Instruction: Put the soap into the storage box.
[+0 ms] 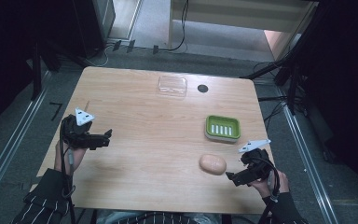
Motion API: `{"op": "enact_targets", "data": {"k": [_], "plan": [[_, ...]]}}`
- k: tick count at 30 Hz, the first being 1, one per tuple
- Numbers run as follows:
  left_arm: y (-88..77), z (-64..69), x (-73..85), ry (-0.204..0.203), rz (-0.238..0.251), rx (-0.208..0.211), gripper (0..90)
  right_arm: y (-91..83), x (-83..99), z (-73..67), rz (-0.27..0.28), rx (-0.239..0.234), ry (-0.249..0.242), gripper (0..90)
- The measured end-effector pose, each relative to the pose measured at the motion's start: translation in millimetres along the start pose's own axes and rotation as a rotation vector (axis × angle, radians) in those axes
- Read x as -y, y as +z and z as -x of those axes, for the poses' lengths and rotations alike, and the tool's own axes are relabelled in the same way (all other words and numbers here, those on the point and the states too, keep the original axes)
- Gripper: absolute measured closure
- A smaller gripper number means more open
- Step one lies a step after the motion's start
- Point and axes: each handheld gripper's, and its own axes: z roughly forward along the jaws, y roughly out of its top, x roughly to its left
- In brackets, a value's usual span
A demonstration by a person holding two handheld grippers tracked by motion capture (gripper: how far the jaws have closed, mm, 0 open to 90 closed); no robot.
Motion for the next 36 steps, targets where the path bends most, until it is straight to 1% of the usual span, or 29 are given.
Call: {"op": "enact_targets", "data": {"k": [6, 8, 10, 12, 15, 20, 21, 27, 32, 36], "plan": [[0.4, 0.1, -0.5, 0.0, 0.0, 0.002, 0.1, 0.6, -0.6, -1.3, -0.002, 0.003, -0.022, 0.0], [0.8, 0.9, -0.8, 0.0, 0.008, 0.002, 0.1, 0.8, -0.7, -1.2, -0.006, 0.006, -0.023, 0.0], [0.7, 1.3, 0.0, 0.008, -0.001, 0.005, 0.1, 0.6, -1.5, -0.8, -0.006, 0.006, -0.017, 0.0], [0.5, 0.3, 0.6, 0.003, -0.002, 0.004, 0.1, 0.7, -2.7, -1.8, 0.001, 0.002, -0.032, 0.0], [-0.6, -0.5, 0.7, -0.003, 0.002, 0.001, 0.0, 1.6, -5.3, -3.7, -0.006, 0.007, -0.048, 0.0], [0.8, 1.0, 0.3, 0.006, -0.004, 0.005, 0.1, 3.9, -8.7, -5.2, 0.001, -0.002, -0.086, 0.0], [0.9, 1.2, 0.3, 0.007, -0.005, 0.005, 0.1, 4.3, -9.2, -5.8, 0.002, -0.003, -0.084, 0.0], [-0.1, -0.1, 0.6, -0.002, 0.0, 0.002, 0.1, 8.1, -14.9, -7.4, -0.013, -0.002, -0.114, 0.0], [0.3, 0.8, 0.1, 0.002, -0.001, 0.004, 0.1, 10.1, -17.9, -8.6, -0.019, -0.002, -0.12, 0.0], [0.3, 0.3, 0.1, 0.001, 0.001, 0.005, 0.1, 11.4, -20.5, -7.8, -0.013, -0.002, -0.128, 0.0]]}}
